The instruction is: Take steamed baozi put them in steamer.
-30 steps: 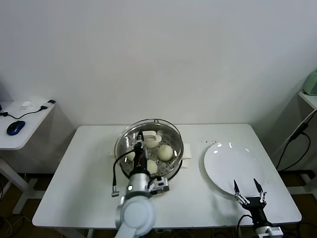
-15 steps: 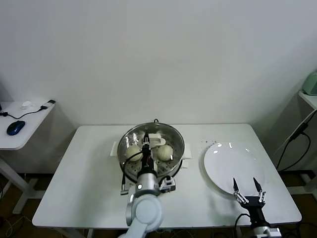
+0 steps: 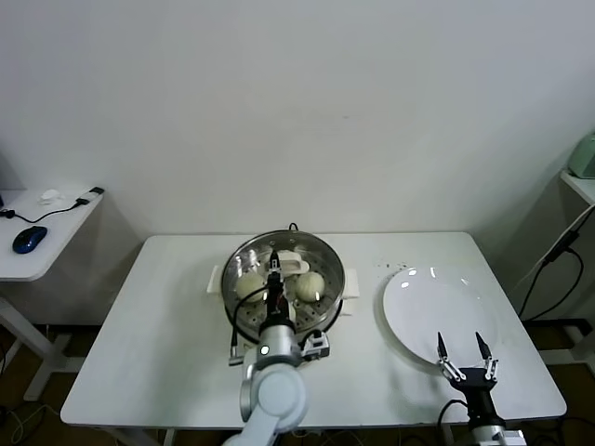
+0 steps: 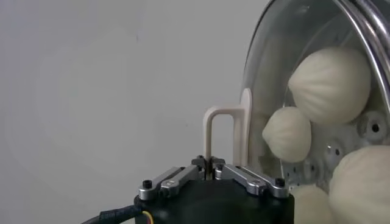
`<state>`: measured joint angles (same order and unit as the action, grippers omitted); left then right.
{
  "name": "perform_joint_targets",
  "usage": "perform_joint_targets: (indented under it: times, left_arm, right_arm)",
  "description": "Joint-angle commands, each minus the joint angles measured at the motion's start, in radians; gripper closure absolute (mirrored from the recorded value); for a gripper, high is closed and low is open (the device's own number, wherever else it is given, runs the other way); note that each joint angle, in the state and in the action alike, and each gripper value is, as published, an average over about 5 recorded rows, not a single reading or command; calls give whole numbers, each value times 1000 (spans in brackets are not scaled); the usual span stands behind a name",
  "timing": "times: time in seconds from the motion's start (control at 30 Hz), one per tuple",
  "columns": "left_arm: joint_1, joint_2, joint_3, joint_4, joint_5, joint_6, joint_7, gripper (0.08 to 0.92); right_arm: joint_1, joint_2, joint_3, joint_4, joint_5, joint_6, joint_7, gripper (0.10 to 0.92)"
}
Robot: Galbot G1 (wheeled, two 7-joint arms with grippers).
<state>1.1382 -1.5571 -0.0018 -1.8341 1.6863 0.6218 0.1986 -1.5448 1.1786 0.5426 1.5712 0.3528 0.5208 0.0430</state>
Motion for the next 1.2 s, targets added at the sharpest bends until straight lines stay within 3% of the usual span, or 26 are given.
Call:
perform_joint_targets:
  times: [0.03, 0.43, 0.83, 1.2]
  left_arm:
    - [0, 4, 1, 5, 5, -1, 0, 860]
    - [-2, 0, -7, 22, 4, -5, -13, 827]
    - [1, 20, -9, -19, -16, -8, -6, 488]
    - [45, 82, 22, -155, -127, -11, 10, 197]
  right_arm:
    - [-1, 6, 0, -3, -3, 15, 2, 203]
    - [-5, 9, 3, -1, -21, 30, -1, 203]
    - [-3, 2, 4, 6, -21, 16, -8, 203]
    - [-29, -21, -25, 17, 37, -7, 12, 203]
